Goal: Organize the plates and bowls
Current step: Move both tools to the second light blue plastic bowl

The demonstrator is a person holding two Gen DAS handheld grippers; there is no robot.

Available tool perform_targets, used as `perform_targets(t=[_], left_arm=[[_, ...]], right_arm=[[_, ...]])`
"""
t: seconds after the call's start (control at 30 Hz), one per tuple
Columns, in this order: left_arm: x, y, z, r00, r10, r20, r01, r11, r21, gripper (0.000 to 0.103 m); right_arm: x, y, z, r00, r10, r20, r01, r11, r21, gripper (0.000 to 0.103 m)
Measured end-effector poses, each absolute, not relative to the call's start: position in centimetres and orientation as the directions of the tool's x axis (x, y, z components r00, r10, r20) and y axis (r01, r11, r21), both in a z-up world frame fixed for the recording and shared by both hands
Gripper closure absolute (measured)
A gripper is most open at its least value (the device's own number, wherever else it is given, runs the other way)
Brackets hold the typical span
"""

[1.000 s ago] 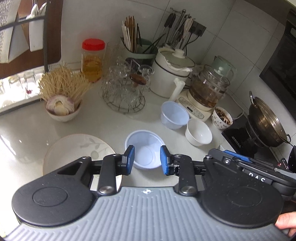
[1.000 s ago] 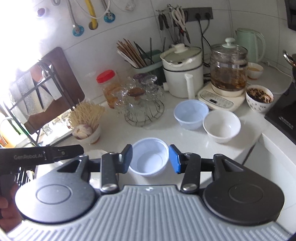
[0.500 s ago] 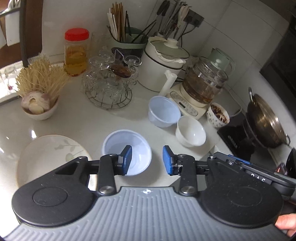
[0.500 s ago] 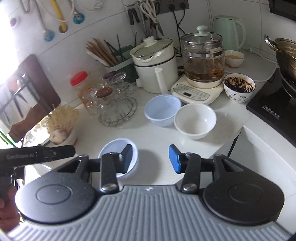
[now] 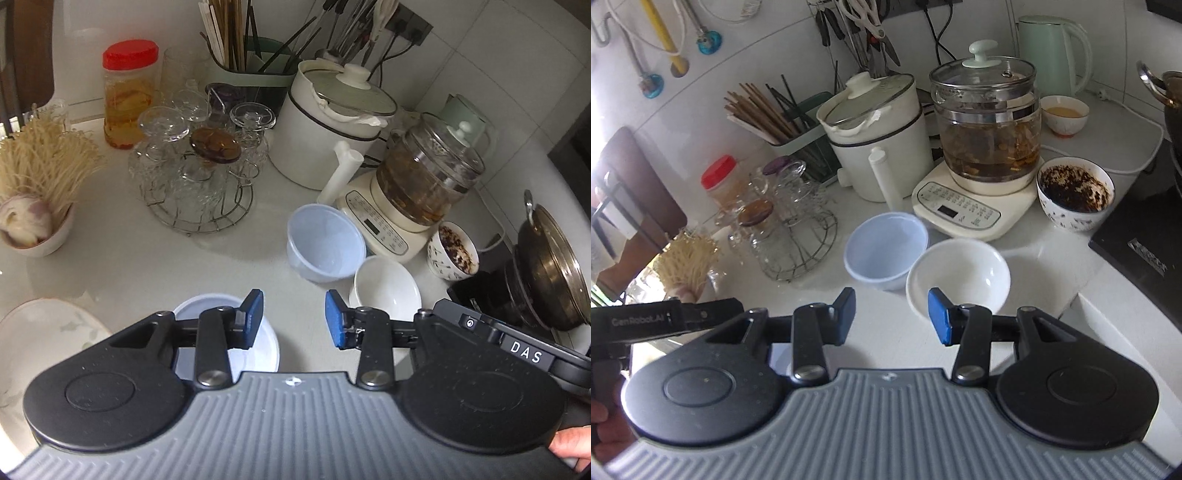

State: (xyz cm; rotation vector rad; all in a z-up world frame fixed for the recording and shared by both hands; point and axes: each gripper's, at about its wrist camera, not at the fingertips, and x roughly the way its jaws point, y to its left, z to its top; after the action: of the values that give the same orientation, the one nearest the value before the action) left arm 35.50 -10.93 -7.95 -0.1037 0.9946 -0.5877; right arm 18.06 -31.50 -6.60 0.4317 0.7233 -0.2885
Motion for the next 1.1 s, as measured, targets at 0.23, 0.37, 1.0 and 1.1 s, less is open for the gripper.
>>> perform_targets(t=[0.23,0.37,1.0,1.1], left_arm=[[38.2,-13.8,-9.6,0.411,-0.479,-0.776,0.394,0.861,-0.323,0.061],[39.6,-15.0,-11.0,0.399,-0.462,-0.792,0.369,0.871,-0.323,0.061],[45.9,-19.0,-16.9,0.327,-0.425,-0.844,0.294,0.895,-0.336,0.061],[46.8,-19.9,-17.7,0.315,-0.427,-0.847,0.296,0.893,-0.34,0.061]], right_arm=[[21.2,-34.5,-8.1,0.701,-0.065,-0.71,0.386,0.872,0.3,0.056],[23.2,-35.8,-9.1,0.692,-0.037,-0.721,0.366,0.879,0.305,0.056],[31.2,-40.2,-14.3,0.636,0.055,-0.77,0.325,0.886,0.331,0.057],[32.2,-40.4,-15.3,0.612,0.066,-0.788,0.328,0.886,0.328,0.062]])
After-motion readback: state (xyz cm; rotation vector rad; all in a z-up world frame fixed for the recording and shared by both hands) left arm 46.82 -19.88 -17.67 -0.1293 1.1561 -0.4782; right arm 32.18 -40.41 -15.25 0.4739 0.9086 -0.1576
